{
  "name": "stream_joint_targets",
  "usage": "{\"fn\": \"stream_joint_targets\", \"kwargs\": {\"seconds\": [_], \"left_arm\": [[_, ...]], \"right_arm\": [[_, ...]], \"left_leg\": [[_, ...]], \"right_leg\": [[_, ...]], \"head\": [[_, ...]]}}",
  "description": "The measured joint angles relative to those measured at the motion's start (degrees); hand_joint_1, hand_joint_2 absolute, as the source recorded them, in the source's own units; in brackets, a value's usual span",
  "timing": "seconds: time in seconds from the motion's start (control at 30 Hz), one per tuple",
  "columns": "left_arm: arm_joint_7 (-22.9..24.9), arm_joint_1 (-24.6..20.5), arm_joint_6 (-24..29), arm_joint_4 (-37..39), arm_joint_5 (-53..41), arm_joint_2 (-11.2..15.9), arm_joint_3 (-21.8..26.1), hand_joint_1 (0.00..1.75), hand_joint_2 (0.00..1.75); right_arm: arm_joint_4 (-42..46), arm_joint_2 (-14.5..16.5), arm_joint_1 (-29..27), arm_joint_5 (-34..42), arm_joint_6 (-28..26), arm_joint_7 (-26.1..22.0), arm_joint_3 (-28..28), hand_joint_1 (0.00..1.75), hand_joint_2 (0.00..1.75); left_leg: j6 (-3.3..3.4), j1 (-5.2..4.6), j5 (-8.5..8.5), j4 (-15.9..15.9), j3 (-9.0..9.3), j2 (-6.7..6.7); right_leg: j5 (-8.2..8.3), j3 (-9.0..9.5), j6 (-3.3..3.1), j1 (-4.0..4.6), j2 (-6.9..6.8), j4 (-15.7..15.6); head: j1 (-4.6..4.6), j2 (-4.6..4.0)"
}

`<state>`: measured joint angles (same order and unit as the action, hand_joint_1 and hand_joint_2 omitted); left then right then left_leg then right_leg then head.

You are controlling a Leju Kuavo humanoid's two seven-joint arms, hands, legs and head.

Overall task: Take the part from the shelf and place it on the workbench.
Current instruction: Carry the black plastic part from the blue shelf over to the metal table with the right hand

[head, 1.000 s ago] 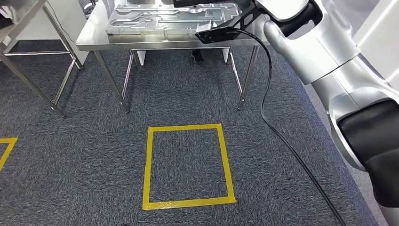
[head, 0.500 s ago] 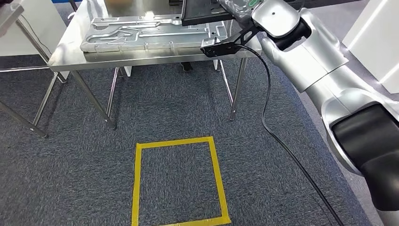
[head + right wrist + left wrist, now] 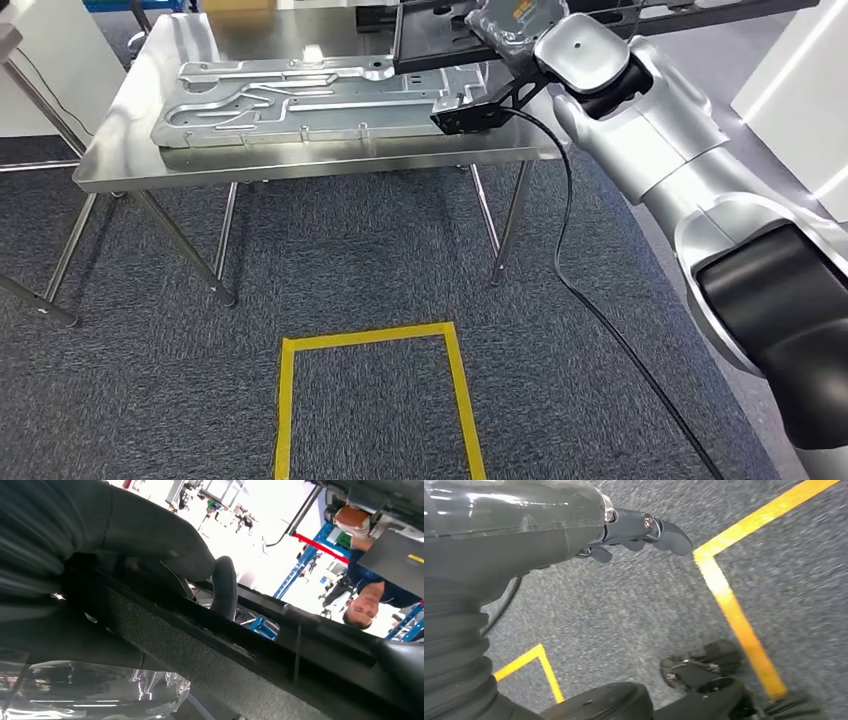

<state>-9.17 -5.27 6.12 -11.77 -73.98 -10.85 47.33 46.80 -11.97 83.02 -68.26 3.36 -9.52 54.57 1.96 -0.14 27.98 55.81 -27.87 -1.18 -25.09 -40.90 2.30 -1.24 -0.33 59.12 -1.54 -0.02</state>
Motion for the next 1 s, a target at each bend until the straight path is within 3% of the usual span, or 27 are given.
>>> {"fn": "stream_joint_targets", "kwargs": {"seconds": [0.03,0.07,0.13,0.2,0.3,0.33,0.37,0.4,0.47,0.53,0.67,0.93,1.0], "left_arm": [[0.0,0.0,0.0,0.0,0.0,0.0,0.0,0.0,1.75],[0.1,0.0,0.0,0.0,0.0,-0.1,0.0,0.0,1.75],[0.1,0.0,0.0,0.0,0.0,-0.1,0.0,0.0,1.75],[0.1,-0.1,0.0,0.0,0.0,0.0,0.1,0.0,1.75],[0.1,-0.2,0.0,0.0,0.0,0.0,0.1,0.0,1.75],[0.1,-0.2,-0.1,0.0,0.0,0.0,0.1,0.0,1.75],[0.1,-0.1,-0.1,0.0,0.0,0.0,0.1,0.0,1.75],[0.1,-0.1,-0.1,0.0,0.0,0.0,0.1,0.0,1.75],[0.1,-0.1,-0.1,0.0,0.2,0.0,0.2,0.0,1.75],[0.0,-0.1,-0.2,0.0,0.4,0.2,0.3,0.0,1.75],[-0.1,0.0,-0.3,0.0,0.8,0.3,0.6,0.0,1.75],[-0.1,0.1,-0.6,0.0,1.1,0.3,1.3,0.0,1.75],[-0.2,0.0,-0.9,0.0,1.1,0.3,1.4,0.0,1.75]], "right_arm": [[-0.2,-0.1,-0.1,0.0,0.0,0.0,0.1,1.75,1.75],[-0.3,-0.1,-0.1,0.0,0.1,-0.1,0.1,1.75,1.75],[-0.3,-0.1,0.2,0.1,0.1,-0.1,0.1,1.75,1.75],[-0.4,0.0,0.5,0.1,0.1,-0.1,0.1,1.75,1.75],[-0.6,0.0,0.6,0.1,0.2,-0.1,0.1,1.75,1.75],[-0.7,0.0,0.4,0.2,0.2,-0.1,0.1,1.75,1.75],[-0.8,0.0,0.2,0.2,0.2,-0.1,0.1,1.75,1.75],[-0.9,0.0,0.1,0.2,0.2,-0.1,0.1,1.75,1.75],[-1.1,0.1,0.0,0.2,0.2,-0.1,0.1,1.75,1.75],[-1.3,0.2,0.0,0.2,0.2,-0.1,0.1,1.75,1.75],[-2.0,0.4,0.0,0.2,0.1,-0.1,0.2,1.75,1.75],[-3.6,1.4,0.1,0.3,-0.5,0.0,0.2,1.75,1.75],[-4.1,1.8,0.1,0.2,-0.8,0.1,0.2,1.75,1.75]], "left_leg": [[-0.39,-0.04,0.98,0.1,0.5,-0.13],[-0.8,-0.11,1.51,0.7,0.93,-0.22],[-1.51,-0.12,1.9,1.5,1.37,-0.11],[-2.08,0.04,2.89,4.8,0.16,0.23],[-2.83,0.39,7.75,14.4,-5.71,0.53],[-2.95,0.45,8.63,16.2,-7.36,0.57],[-2.96,0.48,8.19,16.1,-8.11,0.62],[-2.82,0.48,6.47,14.0,-7.87,0.67],[-2.2,0.36,1.54,6.5,-5.59,0.8],[-1.44,-0.03,-0.51,1.9,-4.35,0.86],[-1.12,-0.16,-1.91,1.1,-4.35,0.71],[-0.51,-0.29,-2.23,1.2,-4.71,0.52],[-0.07,-0.56,-2.09,1.4,-4.86,0.56]], "right_leg": [[4.28,0.13,-0.39,0.13,-0.08,-1.7],[6.44,0.3,-0.88,0.23,-0.07,-2.4],[6.73,1.12,-1.97,0.14,0.1,-2.3],[6.36,1.91,-2.8,-0.02,0.21,-2.6],[5.7,2.29,-3.24,0.08,0.55,-2.6],[5.48,2.34,-3.24,0.12,0.67,-2.5],[5.27,2.4,-3.22,0.15,0.76,-2.4],[5.07,2.49,-3.16,0.2,0.81,-2.2],[4.79,2.71,-3.02,0.31,0.84,-2.0],[4.8,2.79,-2.59,0.35,0.89,-2.0],[4.45,2.78,-2.08,0.51,0.87,-2.0],[5.25,2.87,-1.2,0.38,0.79,-2.8],[5.41,2.95,-0.81,0.15,0.8,-3.1]], "head": [[-0.01,0.0],[-0.03,0.0],[-0.04,0.0],[-0.05,0.0],[-0.06,0.0],[-0.06,0.0],[-0.06,0.0],[-0.06,0.0],[-0.05,0.0],[-0.06,0.0],[-0.05,0.0],[-0.06,0.0],[-0.06,0.0]]}}
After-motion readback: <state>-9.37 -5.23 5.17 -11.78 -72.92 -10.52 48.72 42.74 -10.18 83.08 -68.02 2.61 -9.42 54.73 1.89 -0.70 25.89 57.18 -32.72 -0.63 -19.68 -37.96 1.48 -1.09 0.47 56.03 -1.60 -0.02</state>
